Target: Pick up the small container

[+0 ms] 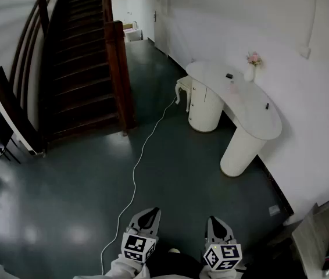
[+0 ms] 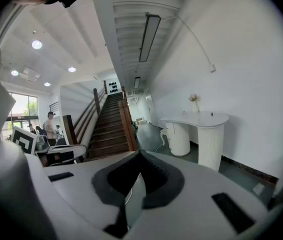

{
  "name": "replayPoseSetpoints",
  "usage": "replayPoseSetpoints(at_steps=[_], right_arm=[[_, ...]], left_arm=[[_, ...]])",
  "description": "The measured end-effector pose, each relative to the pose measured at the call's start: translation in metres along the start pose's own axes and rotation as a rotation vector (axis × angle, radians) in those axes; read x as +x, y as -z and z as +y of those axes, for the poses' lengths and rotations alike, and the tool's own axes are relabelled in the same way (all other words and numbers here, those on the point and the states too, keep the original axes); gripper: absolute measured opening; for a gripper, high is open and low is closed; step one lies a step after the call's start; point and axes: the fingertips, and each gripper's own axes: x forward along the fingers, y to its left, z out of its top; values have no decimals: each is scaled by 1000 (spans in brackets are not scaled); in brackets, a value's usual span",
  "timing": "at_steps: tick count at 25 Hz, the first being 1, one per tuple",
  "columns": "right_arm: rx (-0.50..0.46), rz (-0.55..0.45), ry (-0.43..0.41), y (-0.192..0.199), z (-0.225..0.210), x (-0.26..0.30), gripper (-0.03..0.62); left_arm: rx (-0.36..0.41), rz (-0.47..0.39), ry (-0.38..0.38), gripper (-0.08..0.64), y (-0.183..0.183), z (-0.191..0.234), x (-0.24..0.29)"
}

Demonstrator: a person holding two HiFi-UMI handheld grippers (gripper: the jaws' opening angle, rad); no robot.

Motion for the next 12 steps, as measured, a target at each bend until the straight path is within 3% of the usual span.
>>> replayPoseSetpoints(at_steps=[12], right_arm=[[25,-25,26,-5,-8,0,49]], left_arm=[[8,-19,-26,23,-7,-1,0]])
